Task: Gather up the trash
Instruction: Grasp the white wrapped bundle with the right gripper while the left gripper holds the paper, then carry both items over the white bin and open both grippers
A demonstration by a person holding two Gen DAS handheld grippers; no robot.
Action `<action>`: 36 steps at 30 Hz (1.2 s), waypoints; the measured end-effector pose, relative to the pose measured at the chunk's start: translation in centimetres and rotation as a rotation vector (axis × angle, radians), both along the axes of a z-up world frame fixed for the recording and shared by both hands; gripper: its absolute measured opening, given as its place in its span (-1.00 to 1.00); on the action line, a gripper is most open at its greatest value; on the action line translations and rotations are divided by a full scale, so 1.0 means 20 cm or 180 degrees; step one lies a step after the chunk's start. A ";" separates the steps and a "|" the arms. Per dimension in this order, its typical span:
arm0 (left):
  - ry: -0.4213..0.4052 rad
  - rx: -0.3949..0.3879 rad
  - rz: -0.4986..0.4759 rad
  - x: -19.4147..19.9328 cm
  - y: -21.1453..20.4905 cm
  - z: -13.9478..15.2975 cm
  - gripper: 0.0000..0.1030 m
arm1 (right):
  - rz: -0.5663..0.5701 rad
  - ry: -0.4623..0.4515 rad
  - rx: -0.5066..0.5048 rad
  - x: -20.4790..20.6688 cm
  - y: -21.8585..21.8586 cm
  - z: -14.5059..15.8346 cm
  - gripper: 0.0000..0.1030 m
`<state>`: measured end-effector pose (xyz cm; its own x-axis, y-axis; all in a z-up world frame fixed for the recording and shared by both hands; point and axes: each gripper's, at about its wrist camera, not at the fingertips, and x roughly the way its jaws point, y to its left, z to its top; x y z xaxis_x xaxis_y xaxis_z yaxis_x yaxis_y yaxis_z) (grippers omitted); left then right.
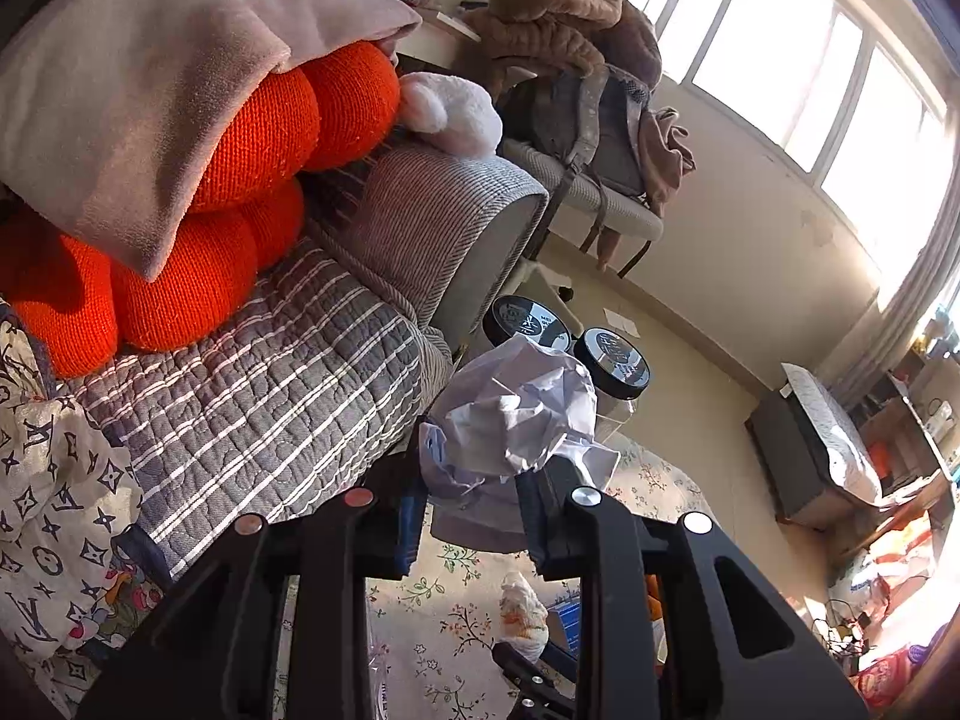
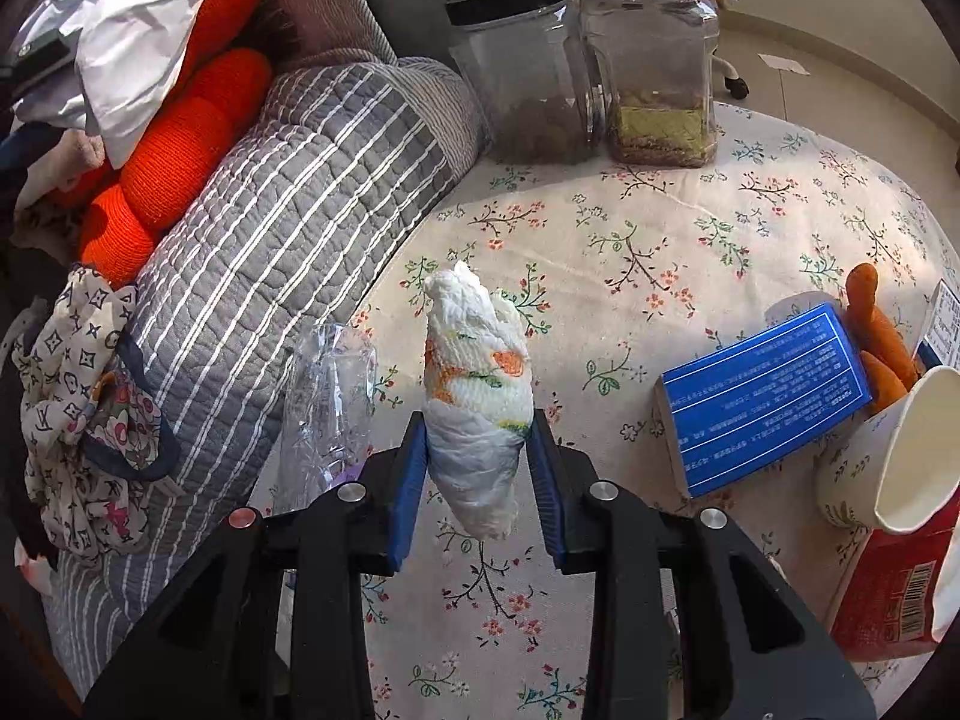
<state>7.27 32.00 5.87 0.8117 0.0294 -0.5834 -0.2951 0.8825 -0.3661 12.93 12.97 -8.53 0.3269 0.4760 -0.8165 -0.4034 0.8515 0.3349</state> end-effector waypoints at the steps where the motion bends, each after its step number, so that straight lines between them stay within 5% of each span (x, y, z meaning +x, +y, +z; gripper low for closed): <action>1: 0.0006 0.0011 0.0004 0.01 -0.01 0.00 -0.48 | -0.0051 -0.0010 0.0027 0.03 -0.04 0.02 -0.39; 20: 0.0204 0.0220 -0.0318 0.30 -0.43 -0.08 -0.48 | -0.0861 -0.0657 -0.0031 0.38 -0.96 0.40 -0.39; 36: 0.0097 0.0490 -0.0816 0.33 -1.06 -0.11 -0.48 | -0.1485 -0.1037 -0.0147 0.09 -1.65 0.51 -0.38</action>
